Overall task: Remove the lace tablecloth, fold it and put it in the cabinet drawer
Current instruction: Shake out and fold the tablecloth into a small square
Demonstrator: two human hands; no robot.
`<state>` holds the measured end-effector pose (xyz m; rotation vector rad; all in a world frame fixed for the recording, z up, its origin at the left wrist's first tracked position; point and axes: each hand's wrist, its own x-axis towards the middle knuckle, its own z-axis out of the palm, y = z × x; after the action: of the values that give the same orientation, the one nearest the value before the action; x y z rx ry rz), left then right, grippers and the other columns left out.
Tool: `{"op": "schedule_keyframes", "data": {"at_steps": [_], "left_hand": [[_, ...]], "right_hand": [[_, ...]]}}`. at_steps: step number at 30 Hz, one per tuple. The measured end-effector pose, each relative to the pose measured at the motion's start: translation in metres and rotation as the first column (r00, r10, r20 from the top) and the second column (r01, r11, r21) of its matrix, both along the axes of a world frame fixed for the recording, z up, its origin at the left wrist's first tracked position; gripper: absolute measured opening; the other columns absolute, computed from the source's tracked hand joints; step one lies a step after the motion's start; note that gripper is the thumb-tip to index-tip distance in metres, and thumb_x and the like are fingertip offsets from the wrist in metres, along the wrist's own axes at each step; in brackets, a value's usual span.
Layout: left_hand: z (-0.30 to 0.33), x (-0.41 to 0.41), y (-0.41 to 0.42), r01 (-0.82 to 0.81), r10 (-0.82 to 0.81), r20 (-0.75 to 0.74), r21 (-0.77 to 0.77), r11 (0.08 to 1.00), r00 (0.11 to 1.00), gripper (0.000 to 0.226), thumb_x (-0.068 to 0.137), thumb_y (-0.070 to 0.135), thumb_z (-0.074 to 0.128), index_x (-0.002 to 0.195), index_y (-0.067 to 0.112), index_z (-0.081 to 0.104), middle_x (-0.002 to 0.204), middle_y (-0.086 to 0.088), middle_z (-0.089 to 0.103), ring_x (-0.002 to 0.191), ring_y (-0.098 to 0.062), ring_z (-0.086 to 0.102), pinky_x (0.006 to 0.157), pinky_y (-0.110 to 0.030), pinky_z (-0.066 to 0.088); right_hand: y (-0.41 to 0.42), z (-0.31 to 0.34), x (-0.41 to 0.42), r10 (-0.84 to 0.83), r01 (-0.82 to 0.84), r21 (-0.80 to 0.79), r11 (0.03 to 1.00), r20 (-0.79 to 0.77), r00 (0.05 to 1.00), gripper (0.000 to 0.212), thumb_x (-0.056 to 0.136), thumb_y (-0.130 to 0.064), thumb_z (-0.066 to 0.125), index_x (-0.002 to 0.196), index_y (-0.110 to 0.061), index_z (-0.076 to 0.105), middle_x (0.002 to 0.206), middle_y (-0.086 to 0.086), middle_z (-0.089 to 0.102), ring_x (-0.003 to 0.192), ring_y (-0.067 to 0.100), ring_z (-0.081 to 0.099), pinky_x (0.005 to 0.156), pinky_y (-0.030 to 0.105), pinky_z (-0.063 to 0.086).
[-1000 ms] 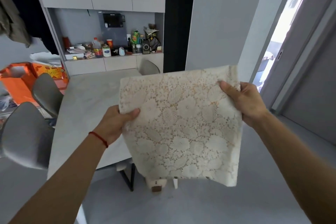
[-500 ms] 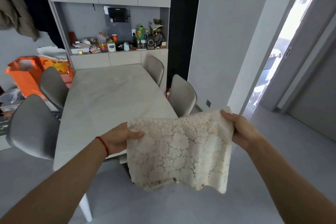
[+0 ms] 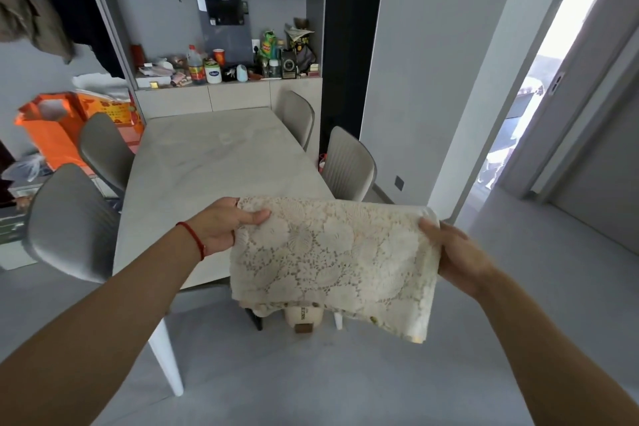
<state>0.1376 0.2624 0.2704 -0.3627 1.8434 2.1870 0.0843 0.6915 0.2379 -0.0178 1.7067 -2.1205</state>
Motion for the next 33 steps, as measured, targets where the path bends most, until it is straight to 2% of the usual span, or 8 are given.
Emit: {"op": "schedule_keyframes", "data": {"at_steps": [6, 9, 12, 16, 20, 26, 29, 33], "left_hand": [[0.011, -0.018, 0.005, -0.249, 0.251, 0.006, -0.126, 0.96, 0.968, 0.121, 0.07, 0.007, 0.091, 0.157, -0.007, 0.009, 0.158, -0.022, 0.035, 0.126, -0.03, 0.057, 0.105, -0.048, 0.05], [0.022, -0.022, 0.001, -0.239, 0.234, -0.06, -0.1, 0.966, 0.97, 0.073, 0.074, -0.002, 0.085, 0.134, 0.007, 0.044, 0.152, -0.025, 0.043, 0.114, -0.029, 0.061, 0.093, -0.043, 0.057], [0.038, -0.02, -0.007, -0.042, 0.018, -0.132, -0.18, 0.983, 0.991, 0.048, 0.081, -0.017, 0.07, 0.117, 0.011, 0.058, 0.138, -0.029, 0.056, 0.107, -0.032, 0.066, 0.075, -0.035, 0.063], [0.061, -0.021, -0.01, -0.059, -0.088, -0.268, -0.495, 0.867, 0.959, 0.043, 0.087, -0.019, 0.065, 0.119, 0.01, 0.066, 0.123, -0.02, 0.063, 0.114, -0.033, 0.064, 0.079, -0.025, 0.063], [0.085, -0.031, -0.011, -0.137, -0.151, -0.332, -0.702, 0.699, 0.931, 0.043, 0.088, -0.008, 0.07, 0.125, 0.013, 0.069, 0.131, -0.009, 0.058, 0.118, -0.025, 0.056, 0.088, -0.025, 0.053], [0.11, -0.036, -0.021, 0.082, -0.224, -0.226, -0.507, 0.858, 0.948, 0.058, 0.082, -0.017, 0.071, 0.127, 0.019, 0.069, 0.128, -0.006, 0.068, 0.109, -0.014, 0.07, 0.093, -0.027, 0.058], [0.121, -0.041, -0.016, -0.055, -0.187, -0.252, -0.721, 0.69, 0.949, 0.058, 0.079, -0.014, 0.075, 0.126, 0.02, 0.071, 0.13, -0.005, 0.065, 0.115, -0.021, 0.064, 0.102, -0.038, 0.053], [0.137, -0.052, -0.002, -0.314, -0.171, -0.368, -0.908, 0.277, 0.914, 0.039, 0.085, 0.0, 0.076, 0.122, 0.013, 0.075, 0.121, -0.009, 0.071, 0.107, -0.024, 0.06, 0.093, -0.036, 0.051]], "right_hand": [[-0.027, 0.021, -0.006, -0.266, 0.271, 0.249, 0.93, -0.054, 0.962, 0.048, 0.088, -0.018, 0.084, 0.126, -0.002, 0.059, 0.114, 0.018, 0.072, 0.095, 0.03, 0.077, 0.063, 0.032, 0.065], [-0.028, 0.035, -0.018, -0.303, 0.307, 0.246, 0.919, -0.056, 0.952, 0.058, 0.087, -0.015, 0.085, 0.134, -0.016, 0.052, 0.117, 0.015, 0.067, 0.1, 0.032, 0.074, 0.065, 0.037, 0.064], [-0.015, 0.049, -0.028, -0.062, 0.062, 0.09, 0.994, 0.002, 0.998, 0.057, 0.092, 0.003, 0.074, 0.142, -0.015, 0.054, 0.129, 0.02, 0.064, 0.107, 0.037, 0.073, 0.072, 0.044, 0.066], [-0.012, 0.071, -0.033, 0.06, 0.076, 0.44, 0.895, -0.287, 0.956, 0.041, 0.093, 0.011, 0.07, 0.122, -0.017, 0.067, 0.125, 0.013, 0.063, 0.109, 0.029, 0.068, 0.077, 0.037, 0.066], [-0.024, 0.095, -0.037, 0.073, 0.243, 0.55, 0.799, -0.49, 0.869, 0.033, 0.095, 0.0, 0.073, 0.12, -0.021, 0.071, 0.111, -0.007, 0.068, 0.1, 0.013, 0.066, 0.092, 0.04, 0.058], [-0.029, 0.128, -0.046, 0.039, 0.356, 0.506, 0.786, -0.615, 0.788, 0.037, 0.093, 0.0, 0.076, 0.109, -0.033, 0.074, 0.102, -0.006, 0.065, 0.089, 0.014, 0.065, 0.082, 0.028, 0.058], [-0.03, 0.143, -0.05, 0.147, 0.366, 0.592, 0.719, -0.643, 0.752, 0.028, 0.095, -0.006, 0.074, 0.117, -0.023, 0.076, 0.108, -0.004, 0.07, 0.094, 0.016, 0.067, 0.089, 0.032, 0.057], [-0.043, 0.157, -0.051, 0.341, 0.473, 0.713, 0.517, -0.679, 0.651, 0.022, 0.103, -0.011, 0.064, 0.122, -0.009, 0.075, 0.106, 0.0, 0.067, 0.1, 0.024, 0.061, 0.09, 0.034, 0.047]]}}
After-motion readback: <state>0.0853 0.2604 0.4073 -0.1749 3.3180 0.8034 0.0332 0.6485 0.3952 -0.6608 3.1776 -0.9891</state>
